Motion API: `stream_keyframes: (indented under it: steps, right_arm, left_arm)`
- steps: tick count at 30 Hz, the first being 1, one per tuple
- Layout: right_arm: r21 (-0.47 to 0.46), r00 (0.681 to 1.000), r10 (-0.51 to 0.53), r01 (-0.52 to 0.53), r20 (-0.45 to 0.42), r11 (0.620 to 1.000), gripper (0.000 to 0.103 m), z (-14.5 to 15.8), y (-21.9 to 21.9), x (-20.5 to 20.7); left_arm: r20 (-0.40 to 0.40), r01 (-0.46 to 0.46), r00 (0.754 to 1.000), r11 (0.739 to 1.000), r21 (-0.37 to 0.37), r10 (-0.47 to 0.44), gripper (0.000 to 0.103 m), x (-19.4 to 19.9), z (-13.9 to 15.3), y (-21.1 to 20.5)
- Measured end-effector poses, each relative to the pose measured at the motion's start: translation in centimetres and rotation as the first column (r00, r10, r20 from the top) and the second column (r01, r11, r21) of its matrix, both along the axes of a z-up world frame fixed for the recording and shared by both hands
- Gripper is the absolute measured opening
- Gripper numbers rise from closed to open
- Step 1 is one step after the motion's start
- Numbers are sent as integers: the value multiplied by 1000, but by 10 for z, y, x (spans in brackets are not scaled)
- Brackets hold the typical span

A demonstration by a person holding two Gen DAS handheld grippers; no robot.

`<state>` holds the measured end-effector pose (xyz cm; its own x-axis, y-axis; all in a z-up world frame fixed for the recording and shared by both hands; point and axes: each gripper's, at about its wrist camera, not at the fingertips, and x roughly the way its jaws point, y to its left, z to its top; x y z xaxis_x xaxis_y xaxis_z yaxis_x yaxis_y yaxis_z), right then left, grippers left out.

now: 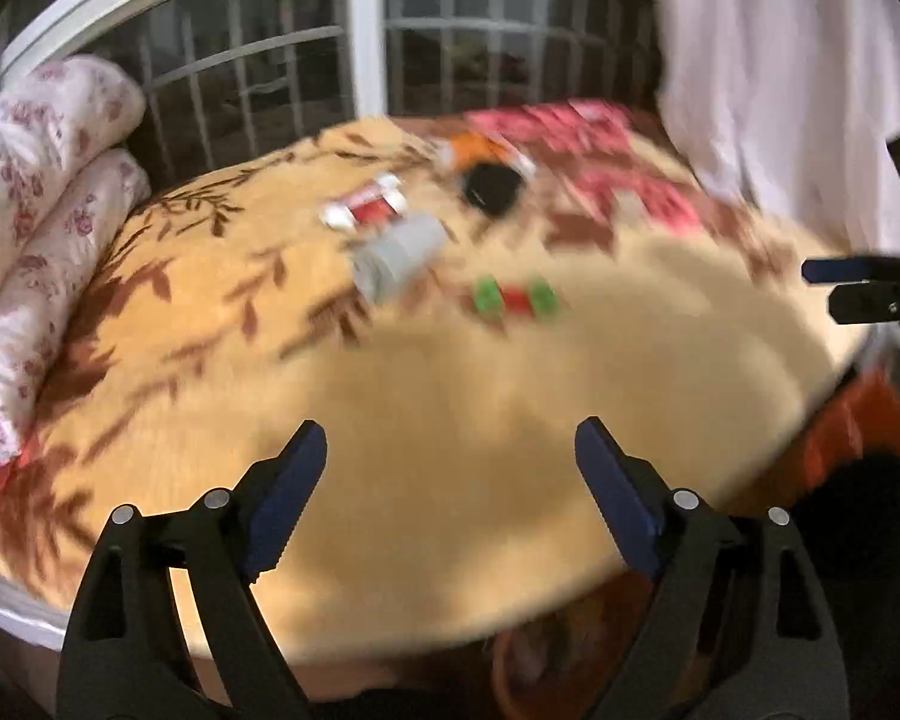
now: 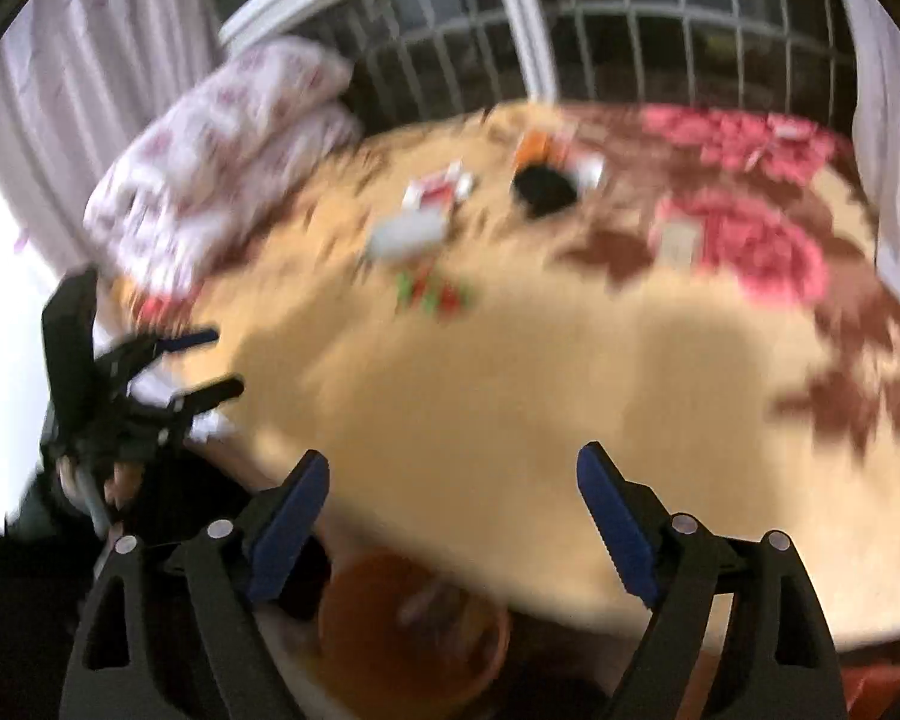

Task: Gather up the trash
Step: 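Move both tools back over the bed, then grasp the orange wrapper with the right tool while the left tool grasps the red-white carton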

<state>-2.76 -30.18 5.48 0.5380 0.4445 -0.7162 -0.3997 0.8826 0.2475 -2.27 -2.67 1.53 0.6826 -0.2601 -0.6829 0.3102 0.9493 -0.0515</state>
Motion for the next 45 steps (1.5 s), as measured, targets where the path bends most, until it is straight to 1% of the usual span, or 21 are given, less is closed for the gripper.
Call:
stream_keyframes:
  steps: [3,5,7,9,12,17,20,23,24,25,26,29,31,32,33,35,37,38,40,42,45]
  right_arm:
    - [-40,997,-40,42,63,998,84,14,10,65]
    - [-71,995,-57,63,86,995,84,15,19,105]
    - [-141,993,-53,68,105,988,84,12,33,154]
    - [-201,994,-34,56,108,978,84,7,46,187]
    - [-279,995,14,14,97,960,84,-4,69,233]
    - [-359,997,65,-43,49,932,84,-22,100,290]
    - [-423,996,93,-80,10,903,84,-35,116,314]
    - [-483,995,83,-97,-50,870,84,-55,127,336]
    - [-496,995,69,-98,-77,863,78,-64,128,344]
    - [-493,992,46,-99,-117,864,65,-72,127,350]
    - [-485,990,21,-87,-140,870,60,-76,125,355]
    - [-409,991,-43,-14,-130,912,47,-68,111,353]
    - [-400,993,-66,23,-94,916,42,-58,101,344]
    - [-392,994,-72,35,-80,919,35,-53,98,340]
    - [-358,995,-78,50,-62,932,28,-43,89,332]
    - [-266,996,-86,77,-24,961,27,-22,74,314]
    - [-163,994,-101,105,34,981,27,3,56,282]
    - [-126,994,-96,101,45,987,27,9,52,269]
    - [-44,993,-72,77,94,996,26,22,42,223]
    - [45,992,-60,55,115,997,27,23,32,175]
    - [170,983,-126,102,133,980,27,4,14,119]
  left_arm:
    - [-16,-50,999,992,-112,48,83,43,0,9]
    - [-28,-66,998,988,-136,62,83,63,-3,9]
    - [-27,-87,996,990,-111,85,83,83,-9,8]
    - [-34,-97,995,991,-95,94,83,92,-18,11]
    - [-86,-109,991,990,-86,102,83,99,-33,11]
    - [-118,-108,988,993,-54,101,83,106,-45,6]
    - [-148,-108,984,993,-57,98,83,110,-52,5]
    - [-161,-107,982,993,-51,97,83,113,-56,4]
    - [-161,-111,982,993,-44,103,83,114,-57,4]
    - [-162,-112,981,993,-39,105,83,114,-58,3]
    - [-162,-111,981,993,-32,104,83,114,-59,3]
    - [-158,-111,982,994,-23,106,83,115,-59,1]
    - [-160,-113,981,993,-24,107,83,115,-60,2]
    - [-161,-114,981,993,-25,108,83,115,-60,2]
    - [-162,-116,981,993,-28,110,83,115,-60,2]
    - [-161,-123,980,992,-32,116,83,115,-59,4]
    - [-157,-131,980,991,-36,124,83,113,-58,5]
    - [-152,-133,981,990,-44,125,83,111,-56,6]
    - [-133,-140,982,989,-46,133,83,108,-50,9]
    - [-101,-152,984,986,-64,145,83,105,-39,16]
    - [-54,-159,986,986,-60,156,83,110,-19,25]
